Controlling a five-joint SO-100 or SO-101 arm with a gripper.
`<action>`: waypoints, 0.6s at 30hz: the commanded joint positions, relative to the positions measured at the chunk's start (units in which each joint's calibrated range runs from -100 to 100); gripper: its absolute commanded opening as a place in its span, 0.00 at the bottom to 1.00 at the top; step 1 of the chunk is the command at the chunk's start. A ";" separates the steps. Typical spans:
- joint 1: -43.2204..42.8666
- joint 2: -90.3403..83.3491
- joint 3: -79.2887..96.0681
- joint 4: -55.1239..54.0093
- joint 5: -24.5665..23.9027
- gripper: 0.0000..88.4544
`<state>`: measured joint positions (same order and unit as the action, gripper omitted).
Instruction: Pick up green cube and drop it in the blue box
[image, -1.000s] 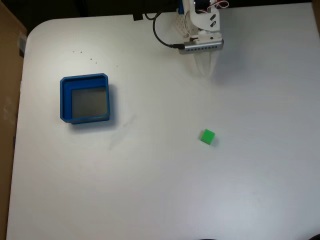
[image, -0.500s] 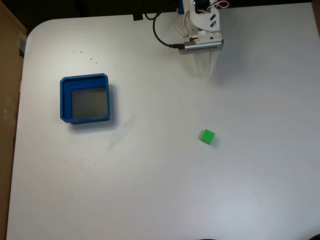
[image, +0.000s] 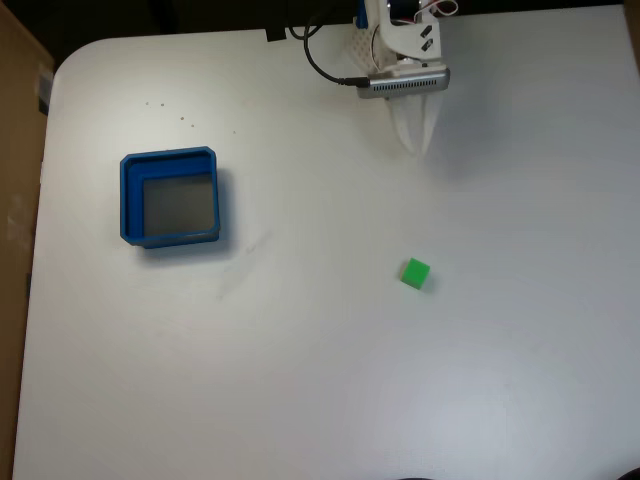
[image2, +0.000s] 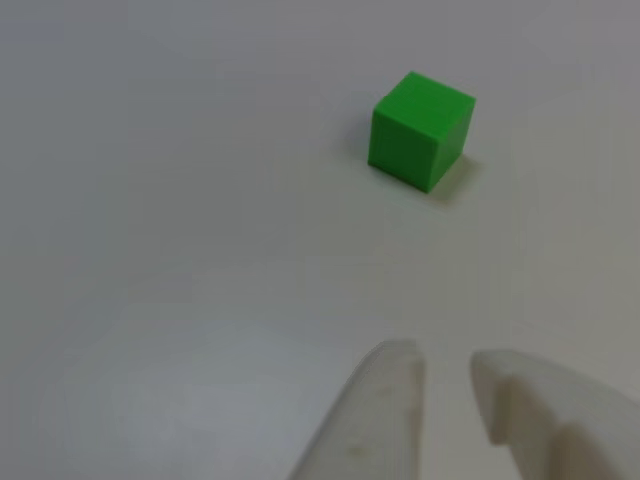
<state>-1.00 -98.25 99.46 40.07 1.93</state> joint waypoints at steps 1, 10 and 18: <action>-0.38 0.43 -1.81 -1.88 0.24 0.01; -0.38 6.94 -2.62 -8.22 0.20 0.01; -0.38 17.39 -2.62 -23.14 0.24 0.01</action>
<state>-1.00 -82.52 99.28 22.00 2.03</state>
